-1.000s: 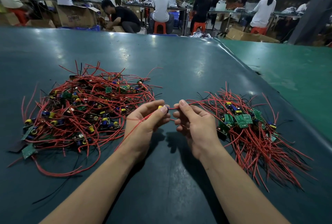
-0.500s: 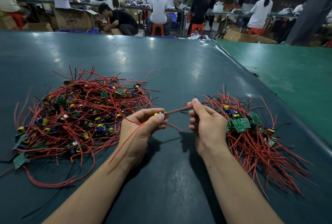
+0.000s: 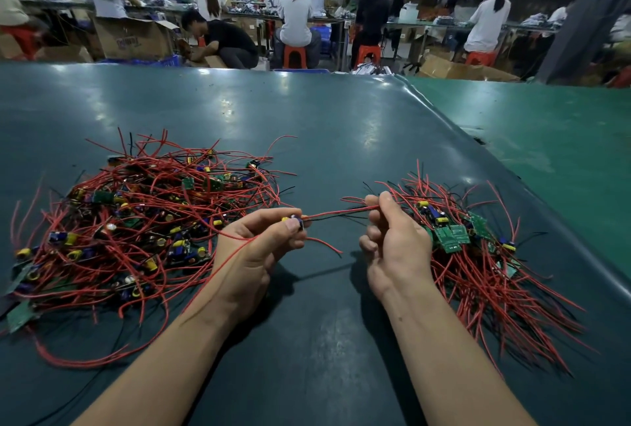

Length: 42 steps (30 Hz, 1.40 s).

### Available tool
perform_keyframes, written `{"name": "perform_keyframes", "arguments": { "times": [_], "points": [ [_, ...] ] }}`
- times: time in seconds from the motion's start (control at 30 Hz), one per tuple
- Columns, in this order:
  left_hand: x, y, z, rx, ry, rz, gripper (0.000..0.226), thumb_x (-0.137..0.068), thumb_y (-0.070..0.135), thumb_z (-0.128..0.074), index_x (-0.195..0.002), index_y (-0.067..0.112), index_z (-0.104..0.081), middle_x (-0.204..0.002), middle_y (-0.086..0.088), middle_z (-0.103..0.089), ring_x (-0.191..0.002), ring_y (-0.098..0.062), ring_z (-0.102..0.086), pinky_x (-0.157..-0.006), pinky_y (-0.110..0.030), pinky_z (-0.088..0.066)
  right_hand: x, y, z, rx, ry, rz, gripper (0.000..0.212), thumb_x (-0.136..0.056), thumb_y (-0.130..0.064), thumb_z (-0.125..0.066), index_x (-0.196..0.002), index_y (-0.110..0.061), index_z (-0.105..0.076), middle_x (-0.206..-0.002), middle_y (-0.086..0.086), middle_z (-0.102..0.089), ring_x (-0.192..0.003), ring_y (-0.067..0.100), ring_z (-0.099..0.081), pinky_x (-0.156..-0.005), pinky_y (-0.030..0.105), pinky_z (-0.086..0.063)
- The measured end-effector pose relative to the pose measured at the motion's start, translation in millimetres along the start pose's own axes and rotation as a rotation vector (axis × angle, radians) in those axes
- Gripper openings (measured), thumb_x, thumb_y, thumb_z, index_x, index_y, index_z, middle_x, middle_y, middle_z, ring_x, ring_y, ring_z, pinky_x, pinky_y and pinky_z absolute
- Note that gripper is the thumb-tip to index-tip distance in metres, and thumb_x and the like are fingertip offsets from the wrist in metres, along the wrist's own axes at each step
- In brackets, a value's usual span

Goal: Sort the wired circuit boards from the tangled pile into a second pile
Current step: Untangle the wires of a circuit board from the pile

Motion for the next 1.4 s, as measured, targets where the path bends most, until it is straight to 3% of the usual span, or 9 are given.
{"name": "perform_keyframes", "arguments": {
  "times": [0.2, 0.3, 0.4, 0.53, 0.67, 0.8, 0.97, 1.23, 1.4],
  "points": [
    [4, -1, -5, -0.021, -0.062, 0.053, 0.015, -0.062, 0.008, -0.07, -0.075, 0.009, -0.078, -0.072, -0.008, -0.071, -0.06, -0.015, -0.066, -0.06, -0.021, -0.054, 5, 7, -8, -0.174, -0.093, -0.253, 0.046, -0.1, -0.022, -0.046, -0.055, -0.018, -0.037, -0.039, -0.007, -0.027, -0.027, 0.005, -0.022, -0.027, 0.014, -0.016],
    [3, 0, -2, -0.006, -0.035, 0.07, 0.017, -0.061, 0.01, -0.072, -0.076, 0.008, -0.078, -0.073, -0.009, -0.07, -0.062, -0.016, -0.066, -0.062, -0.02, -0.055, 4, 7, -6, -0.219, -0.1, -0.272, 0.046, -0.098, -0.039, -0.051, -0.058, -0.017, -0.045, -0.045, -0.006, -0.033, -0.031, 0.005, -0.027, -0.029, 0.014, -0.021],
    [0, 1, 4, 0.037, 0.047, 0.071, 0.014, -0.063, 0.008, -0.069, -0.075, 0.009, -0.078, -0.072, -0.007, -0.07, -0.061, -0.014, -0.068, -0.061, -0.018, -0.056, 3, 4, -6, -0.098, -0.111, -0.133, 0.043, -0.084, -0.053, -0.057, -0.075, -0.011, -0.063, -0.053, -0.006, -0.043, -0.038, 0.005, -0.032, -0.033, 0.016, -0.025],
    [-1, 1, 1, 0.063, 0.057, 0.087, 0.015, -0.062, 0.008, -0.07, -0.075, 0.01, -0.078, -0.072, -0.009, -0.07, -0.061, -0.014, -0.068, -0.061, -0.018, -0.056, 8, 5, -11, 0.078, -0.203, -0.015, 0.023, -0.074, -0.034, -0.07, -0.075, -0.011, -0.075, -0.059, -0.003, -0.053, -0.042, 0.005, -0.04, -0.035, 0.017, -0.03],
    [-2, -1, 1, 0.062, 0.075, 0.071, 0.013, -0.07, 0.0, -0.066, -0.074, 0.007, -0.077, -0.073, -0.01, -0.072, -0.061, -0.014, -0.069, -0.059, -0.017, -0.056, 18, 11, -17, 0.249, -0.31, -0.007, 0.035, -0.067, -0.04, -0.073, -0.082, -0.008, -0.075, -0.059, -0.003, -0.058, -0.041, 0.006, -0.042, -0.036, 0.018, -0.032],
    [0, 0, -2, -0.045, -0.025, 0.041, 0.016, -0.066, 0.0, -0.078, -0.079, 0.01, -0.08, -0.079, -0.012, -0.074, -0.069, -0.016, -0.07, -0.065, -0.02, -0.056, 27, 22, -21, 0.403, -0.367, 0.033, 0.02, -0.079, -0.024, -0.075, -0.076, -0.004, -0.075, -0.053, 0.0, -0.054, -0.039, 0.008, -0.039, -0.036, 0.017, -0.03],
    [2, -1, -3, -0.104, -0.048, 0.018, 0.021, -0.061, -0.001, -0.078, -0.078, 0.011, -0.08, -0.074, -0.01, -0.073, -0.066, -0.017, -0.068, -0.064, -0.021, -0.055, 20, 16, -18, 0.262, -0.259, 0.055, 0.017, -0.082, -0.02, -0.073, -0.068, -0.011, -0.077, -0.049, -0.003, -0.048, -0.039, 0.006, -0.035, -0.036, 0.017, -0.028],
    [2, 1, -1, -0.027, -0.033, 0.04, 0.016, -0.063, 0.002, -0.07, -0.075, 0.007, -0.078, -0.073, -0.013, -0.071, -0.062, -0.019, -0.068, -0.06, -0.021, -0.054, -3, -9, 4, 0.049, 0.005, 0.167, 0.042, -0.096, -0.015, -0.06, -0.056, -0.011, -0.07, -0.047, -0.005, -0.044, -0.034, 0.003, -0.029, -0.033, 0.015, -0.022],
    [4, 4, 1, -0.013, -0.01, 0.029, 0.015, -0.063, 0.002, -0.069, -0.073, 0.008, -0.079, -0.071, -0.012, -0.071, -0.061, -0.018, -0.068, -0.059, -0.02, -0.054, -5, -13, 12, 0.208, 0.112, 0.339, 0.034, -0.096, -0.024, -0.062, -0.065, -0.013, -0.072, -0.046, -0.007, -0.043, -0.035, 0.005, -0.03, -0.036, 0.019, -0.025]
  ]
}}
Point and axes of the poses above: each hand's wrist, its own x-axis away from the middle knuckle, its own z-axis out of the back of the hand, y = z × x, the point moved 5 cm from there along -x, towards the middle knuckle
